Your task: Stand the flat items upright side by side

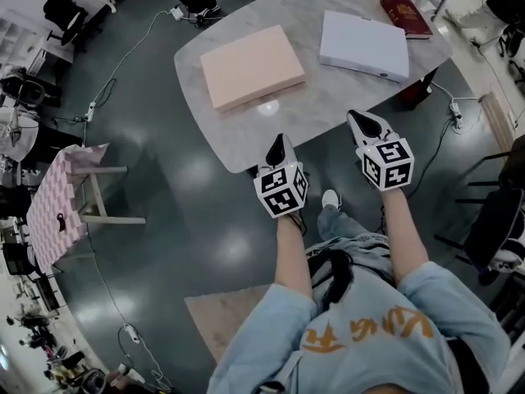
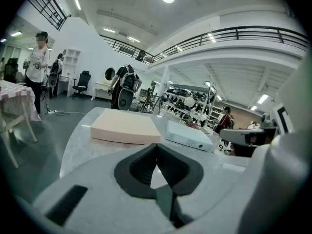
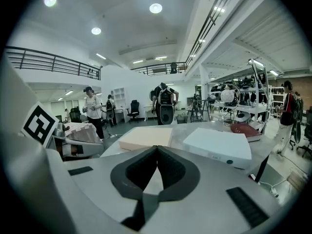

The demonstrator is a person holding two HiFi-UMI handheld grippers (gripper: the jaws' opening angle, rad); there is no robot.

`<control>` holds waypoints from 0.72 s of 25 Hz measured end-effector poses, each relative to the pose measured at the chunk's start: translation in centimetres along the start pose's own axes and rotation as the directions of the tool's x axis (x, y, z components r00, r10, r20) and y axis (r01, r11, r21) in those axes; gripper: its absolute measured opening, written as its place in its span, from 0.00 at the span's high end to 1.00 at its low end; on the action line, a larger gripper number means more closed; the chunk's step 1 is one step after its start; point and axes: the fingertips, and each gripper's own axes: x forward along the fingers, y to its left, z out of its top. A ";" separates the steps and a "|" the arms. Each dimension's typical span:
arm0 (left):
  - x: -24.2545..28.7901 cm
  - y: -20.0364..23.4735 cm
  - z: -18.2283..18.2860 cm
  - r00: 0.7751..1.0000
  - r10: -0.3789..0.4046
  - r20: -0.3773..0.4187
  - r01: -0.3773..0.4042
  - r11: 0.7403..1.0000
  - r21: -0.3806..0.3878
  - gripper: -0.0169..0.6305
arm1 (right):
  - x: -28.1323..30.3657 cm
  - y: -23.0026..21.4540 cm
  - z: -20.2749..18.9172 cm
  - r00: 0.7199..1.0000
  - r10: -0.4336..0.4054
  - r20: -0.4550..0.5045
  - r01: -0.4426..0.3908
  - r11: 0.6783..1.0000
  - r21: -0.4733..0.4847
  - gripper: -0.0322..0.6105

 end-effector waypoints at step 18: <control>5.2 0.7 2.5 0.994 0.110 0.014 -0.109 0.994 -0.017 0.95 | 8.8 -1.6 2.7 0.984 0.180 -0.008 -0.180 0.984 -0.006 0.95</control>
